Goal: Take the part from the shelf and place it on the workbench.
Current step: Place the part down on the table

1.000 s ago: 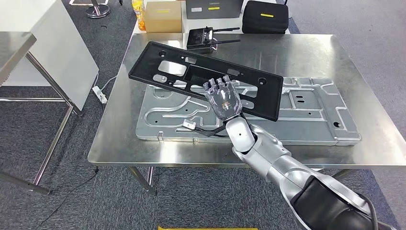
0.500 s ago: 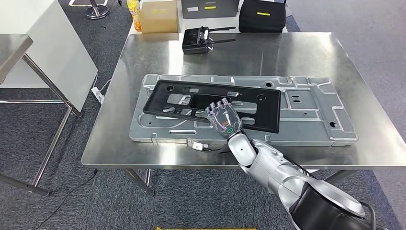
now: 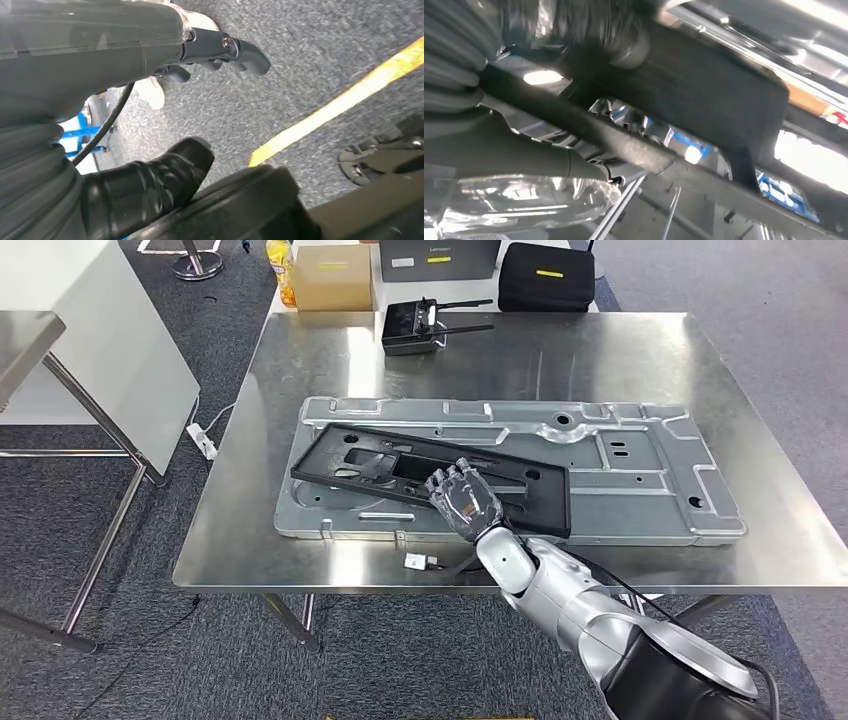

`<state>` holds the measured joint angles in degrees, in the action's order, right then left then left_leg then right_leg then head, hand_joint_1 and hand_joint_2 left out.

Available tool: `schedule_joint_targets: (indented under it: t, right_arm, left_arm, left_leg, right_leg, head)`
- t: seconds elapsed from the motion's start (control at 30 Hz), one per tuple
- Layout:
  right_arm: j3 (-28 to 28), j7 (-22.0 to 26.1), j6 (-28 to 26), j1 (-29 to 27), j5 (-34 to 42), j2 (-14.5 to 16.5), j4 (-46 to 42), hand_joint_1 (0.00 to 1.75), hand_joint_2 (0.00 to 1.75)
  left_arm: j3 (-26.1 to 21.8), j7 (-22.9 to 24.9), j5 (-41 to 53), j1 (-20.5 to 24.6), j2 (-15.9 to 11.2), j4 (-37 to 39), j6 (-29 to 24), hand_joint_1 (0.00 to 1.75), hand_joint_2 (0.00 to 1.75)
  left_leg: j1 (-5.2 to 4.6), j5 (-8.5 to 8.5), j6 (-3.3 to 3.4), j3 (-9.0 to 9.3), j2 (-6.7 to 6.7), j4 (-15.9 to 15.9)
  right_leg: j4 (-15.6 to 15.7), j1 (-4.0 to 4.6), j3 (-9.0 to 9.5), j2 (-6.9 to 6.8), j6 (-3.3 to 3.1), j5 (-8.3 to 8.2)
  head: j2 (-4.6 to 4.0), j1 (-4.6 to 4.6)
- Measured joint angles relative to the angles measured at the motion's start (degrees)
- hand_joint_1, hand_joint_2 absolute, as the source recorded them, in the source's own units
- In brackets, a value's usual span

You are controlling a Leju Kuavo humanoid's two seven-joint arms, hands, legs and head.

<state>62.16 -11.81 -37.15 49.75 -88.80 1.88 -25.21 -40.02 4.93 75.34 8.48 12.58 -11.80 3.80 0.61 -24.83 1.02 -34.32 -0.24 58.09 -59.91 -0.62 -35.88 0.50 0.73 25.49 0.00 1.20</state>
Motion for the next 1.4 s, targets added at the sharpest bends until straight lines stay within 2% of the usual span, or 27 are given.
schedule_joint_targets:
  t: [0.07,0.13,0.17,0.2,0.23,0.3,0.37,0.47,0.53,0.57,0.63,0.67,0.7,0.73,0.8,0.87,0.9,1.0,1.03,1.1,1.17,1.2,1.23,1.27,1.33,1.37,1.4]
  right_arm:
    - [-1.0,1.08,0.31,-0.24,0.33,0.0,0.18,0.0,0.0]
    - [-2.21,1.78,0.7,-0.65,0.51,0.0,0.3,0.0,0.0]
    - [-2.8,1.96,0.91,-0.85,0.57,0.0,0.33,0.0,0.0]
    - [-3.36,2.08,1.07,-0.98,0.63,0.01,0.36,0.0,0.0]
    - [-3.9,2.13,1.16,-0.98,0.68,0.01,0.36,0.0,0.0]
    - [-5.0,2.32,1.26,-0.78,0.74,0.03,0.32,0.0,0.0]
    - [-6.14,2.6,1.33,-0.66,0.73,0.19,0.21,0.0,0.0]
    - [-7.76,3.03,1.55,-0.68,0.67,0.51,0.1,0.0,0.0]
    - [-8.73,3.21,1.84,-0.71,0.59,0.76,0.04,0.0,0.0]
    - [-9.16,3.23,1.95,-0.76,0.55,0.87,0.02,0.0,0.0]
    - [-9.84,3.25,2.1,-1.03,0.44,0.97,0.02,0.0,0.0]
    - [-10.12,3.26,2.13,-1.26,0.4,1.01,0.02,0.0,0.0]
    - [-10.34,3.27,2.15,-1.5,0.38,1.04,0.03,0.0,0.0]
    - [-10.55,3.29,2.18,-1.7,0.37,1.05,0.03,0.0,0.0]
    - [-10.98,3.27,2.25,-1.82,0.3,1.09,0.02,0.0,0.0]
    - [-11.45,3.19,2.38,-1.72,0.09,1.17,0.01,0.0,0.0]
    - [-11.66,3.16,2.46,-1.68,-0.06,1.23,0.01,0.0,0.0]
    - [-12.1,3.14,2.8,-1.64,-0.38,1.37,0.01,0.0,0.0]
    - [-12.22,3.13,2.91,-1.62,-0.42,1.38,0.01,0.0,0.0]
    - [-12.38,3.12,3.03,-1.58,-0.46,1.38,0.01,0.0,0.0]
    - [-12.4,3.12,3.05,-1.65,-0.48,1.38,0.01,0.0,0.0]
    - [-12.41,3.12,3.05,-1.71,-0.48,1.38,0.01,0.0,0.0]
    - [-12.41,3.12,3.05,-1.75,-0.48,1.38,0.01,0.0,0.0]
    - [-12.43,3.12,3.05,-1.74,-0.48,1.38,0.01,0.0,0.0]
    - [-12.53,3.12,3.05,-1.53,-0.48,1.4,-0.01,0.0,0.0]
    - [-12.61,3.1,3.05,-1.39,-0.48,1.45,-0.04,0.0,0.0]
    - [-12.69,3.1,3.07,-1.25,-0.49,1.49,-0.07,0.0,0.0]
  left_arm:
    - [-0.01,0.57,-0.07,0.04,0.03,0.0,-0.37,0.0,0.0]
    - [-0.02,0.94,-0.18,0.04,0.01,0.0,-0.42,0.0,0.0]
    - [-0.04,1.08,-0.22,-0.01,0.0,0.0,-0.41,0.0,0.0]
    - [-0.05,1.16,-0.27,-0.05,-0.01,0.0,-0.39,0.0,0.0]
    - [-0.07,1.22,-0.37,-0.08,-0.01,0.0,-0.37,0.0,0.0]
    - [-0.15,1.26,-0.57,-0.1,0.0,0.0,-0.3,0.0,0.0]
    - [-0.31,1.3,-0.69,-0.07,0.0,0.0,-0.26,0.0,0.0]
    - [-0.61,1.34,-0.77,-0.05,-0.02,0.0,-0.27,0.0,0.0]
    - [-0.87,1.37,-0.8,-0.07,-0.02,0.0,-0.39,0.0,0.0]
    - [-1.02,1.46,-0.81,-0.08,-0.02,0.0,-0.52,0.0,0.0]
    - [-1.25,1.82,-0.81,-0.09,-0.02,0.0,-0.92,0.0,0.0]
    - [-1.32,2.03,-0.82,-0.1,-0.02,0.0,-1.13,0.0,0.0]
    - [-1.37,2.16,-0.83,-0.11,-0.02,0.0,-1.28,0.0,0.0]
    - [-1.4,2.25,-0.83,-0.12,-0.02,0.0,-1.36,0.0,0.0]
    - [-1.42,2.31,-0.84,-0.1,-0.04,0.0,-1.36,0.0,0.0]
    - [-1.43,2.34,-0.87,0.0,-0.06,0.0,-1.27,0.0,0.0]
    - [-1.44,2.35,-0.89,0.05,-0.06,0.0,-1.23,0.0,0.0]
    - [-1.44,2.41,-0.92,0.05,-0.04,0.01,-1.18,0.0,0.0]
    - [-1.45,2.43,-0.92,0.07,-0.03,0.02,-1.18,0.0,0.0]
    - [-1.46,2.45,-0.93,0.16,-0.01,0.02,-1.18,0.0,0.0]
    - [-1.46,2.45,-0.99,0.22,0.0,0.02,-1.18,0.0,0.0]
    - [-1.46,2.45,-1.03,0.23,0.0,0.02,-1.18,0.0,0.0]
    - [-1.46,2.45,-1.08,0.22,0.0,0.02,-1.18,0.0,0.0]
    - [-1.46,2.45,-1.12,0.21,0.01,0.02,-1.18,0.0,0.0]
    - [-1.46,2.45,-1.15,0.22,0.04,0.02,-1.18,0.0,0.0]
    - [-1.46,2.46,-1.16,0.23,0.05,0.02,-1.16,0.0,0.0]
    - [-1.46,2.48,-1.17,0.24,0.06,0.02,-1.12,0.0,0.0]
  left_leg:
    - [0.23,0.35,0.65,0.24,0.14,-0.54]
    - [0.19,0.37,0.91,0.22,0.16,-0.56]
    - [0.18,0.35,0.91,0.23,0.16,-0.53]
    - [0.18,0.31,0.89,0.26,0.15,-0.49]
    - [0.19,0.26,0.83,0.32,0.13,-0.42]
    - [0.19,0.03,0.51,0.43,0.04,-0.13]
    - [0.03,-0.26,-0.06,0.37,-0.06,0.26]
    - [-0.02,-0.38,-0.97,0.38,-0.09,0.24]
    - [0.16,-1.66,-1.54,-0.26,-0.08,1.83]
    - [0.24,-3.25,-1.77,-1.27,-0.07,4.17]
    - [0.3,-7.29,-2.17,-4.25,-0.05,11.27]
    - [0.33,-8.58,-2.31,-5.46,-0.05,14.27]
    - [0.33,-8.86,-2.39,-5.91,-0.04,15.7]
    - [0.34,-7.97,-2.39,-5.24,-0.03,14.84]
    - [0.36,-4.56,-2.17,-1.41,-0.01,7.87]
    - [0.16,-2.37,-1.71,1.61,-0.08,1.91]
    - [0.03,-2.06,-1.4,2.01,-0.13,0.84]
    - [-0.05,-1.06,-0.18,1.51,-0.08,0.51]
    - [0.02,-0.59,0.35,1.25,0.04,0.28]
    - [0.09,0.36,1.17,0.4,0.26,-0.02]
    - [-0.06,1.2,1.44,-0.82,0.32,0.02]
    - [-0.14,1.64,1.44,-1.47,0.33,0.08]
    - [-0.22,2.09,1.4,-2.13,0.34,0.15]
    - [-0.28,2.53,1.31,-2.73,0.34,0.22]
    - [-0.44,3.39,1.0,-3.72,0.3,0.34]
    - [-0.5,3.84,0.76,-4.0,0.3,0.31]
    - [-0.52,4.3,0.47,-4.14,0.31,0.23]
  right_leg:
    - [-4.09,-0.09,-1.84,-0.1,0.39,2.55]
    - [-11.49,-0.18,-5.28,-0.16,0.69,5.98]
    - [-14.27,-0.25,-6.61,-0.18,0.84,6.77]
    - [-15.07,-0.32,-7.03,-0.2,0.93,6.48]
    - [-13.65,-0.42,-6.31,-0.22,0.97,5.19]
    - [-6.17,-0.59,-2.52,-0.35,0.81,1.66]
    - [-0.53,-0.39,0.31,-0.41,0.37,0.0]
    - [0.53,-0.13,0.81,-0.31,-0.51,-0.14]
    - [1.01,-0.35,1.01,-0.42,-1.28,-0.54]
    - [1.21,-0.48,1.05,-0.53,-1.63,-0.78]
    - [1.21,-0.41,0.83,-0.66,-2.02,-1.08]
    - [1.17,-0.37,0.67,-0.68,-2.04,-1.16]
    - [1.1,-0.34,0.52,-0.67,-2.03,-1.22]
    - [0.99,-0.34,0.38,-0.66,-1.98,-1.27]
    - [0.68,-0.36,0.14,-0.63,-1.81,-1.37]
    - [0.39,-0.18,-0.21,-0.57,-1.31,-1.58]
    - [0.36,-0.11,-0.38,-0.55,-0.94,-1.77]
    - [0.41,-0.13,-0.75,-0.47,0.27,-2.08]
    - [-0.43,-0.18,-1.17,-0.47,0.53,-1.07]
    - [-5.35,-0.3,-3.05,-0.47,0.82,3.32]
    - [-12.61,-0.3,-5.24,-0.48,1.01,7.76]
    - [-14.87,-0.29,-5.51,-0.48,1.05,8.55]
    - [-15.22,-0.28,-4.8,-0.49,1.0,8.22]
    - [-13.45,-0.26,-3.03,-0.49,0.85,7.02]
    - [-5.6,-0.04,2.67,-0.49,0.21,4.9]
    - [-2.14,0.14,4.92,-0.5,-0.06,4.48]
    - [0.28,0.34,6.32,-0.49,-0.28,4.41]
  head:
    - [0.0,-0.06]
    - [0.0,-0.08]
    - [0.0,-0.09]
    - [0.0,-0.08]
    - [0.0,-0.08]
    - [0.0,-0.08]
    - [0.0,-0.06]
    - [0.0,-0.06]
    - [0.0,-0.04]
    - [0.0,-0.03]
    - [0.0,-0.01]
    - [0.0,-0.02]
    - [0.0,-0.01]
    - [0.0,-0.01]
    - [0.0,-0.01]
    - [0.0,-0.01]
    - [0.0,-0.02]
    - [0.0,-0.03]
    - [0.0,-0.04]
    - [0.0,-0.05]
    - [0.0,-0.06]
    - [0.0,-0.05]
    - [0.0,-0.05]
    - [0.0,-0.05]
    - [0.0,-0.05]
    - [0.0,-0.02]
    - [0.0,-0.07]
